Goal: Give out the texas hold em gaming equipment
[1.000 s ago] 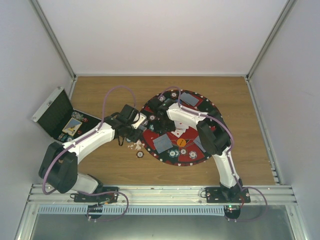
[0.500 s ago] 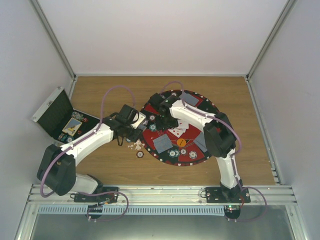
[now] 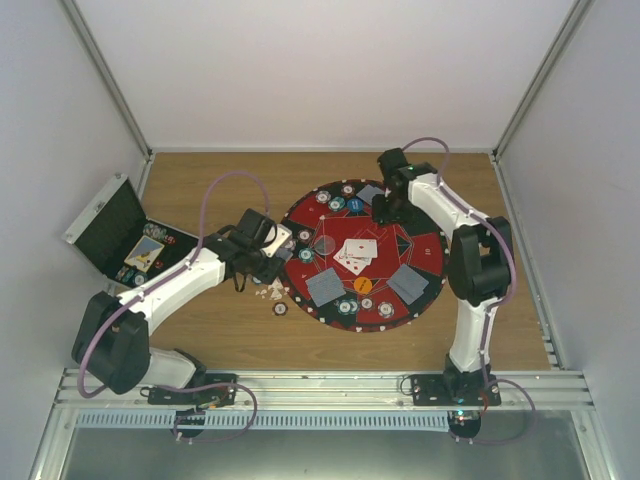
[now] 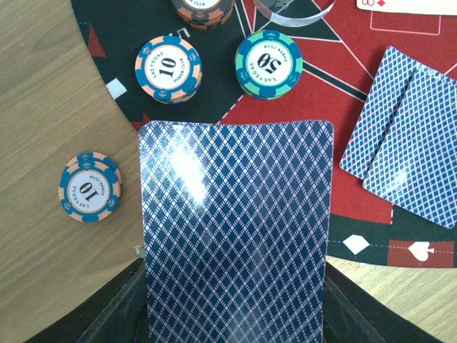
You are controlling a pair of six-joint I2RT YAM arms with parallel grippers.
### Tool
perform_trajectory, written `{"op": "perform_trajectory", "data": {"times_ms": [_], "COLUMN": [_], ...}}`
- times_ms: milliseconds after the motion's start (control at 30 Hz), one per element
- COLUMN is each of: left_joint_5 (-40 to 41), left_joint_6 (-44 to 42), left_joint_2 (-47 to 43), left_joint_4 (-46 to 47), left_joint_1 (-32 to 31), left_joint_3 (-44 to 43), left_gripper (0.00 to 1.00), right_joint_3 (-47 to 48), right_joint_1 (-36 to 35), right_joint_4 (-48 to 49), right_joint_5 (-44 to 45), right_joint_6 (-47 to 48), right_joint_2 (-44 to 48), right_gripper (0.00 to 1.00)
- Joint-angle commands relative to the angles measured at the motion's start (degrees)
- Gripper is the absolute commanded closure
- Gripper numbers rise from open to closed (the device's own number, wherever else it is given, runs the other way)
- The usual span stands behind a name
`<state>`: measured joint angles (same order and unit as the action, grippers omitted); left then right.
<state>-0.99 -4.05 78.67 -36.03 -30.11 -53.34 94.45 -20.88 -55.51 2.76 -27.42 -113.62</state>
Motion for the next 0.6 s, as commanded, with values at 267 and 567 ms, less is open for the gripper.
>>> {"op": "perform_trajectory", "data": {"times_ms": [267,567], "left_joint_5": [3.4,4.2], "left_joint_6": [-0.1,0.0], "left_joint_2": [-2.7,-3.2], "left_joint_4": [2.3,2.5], "left_joint_1": [0.1,0.1], "left_joint_3": [0.6,0.8], "left_gripper": [0.46,0.46], "right_joint_3": [9.7,15.0], "right_joint_1": [3.9,4.3], "right_joint_4": [4.0,3.0], "right_joint_5": [-3.7,-2.9], "right_joint_6": [15.6,16.8], "right_joint_2": [-11.5,-18.1], "right_gripper": [0.47,0.47]}}
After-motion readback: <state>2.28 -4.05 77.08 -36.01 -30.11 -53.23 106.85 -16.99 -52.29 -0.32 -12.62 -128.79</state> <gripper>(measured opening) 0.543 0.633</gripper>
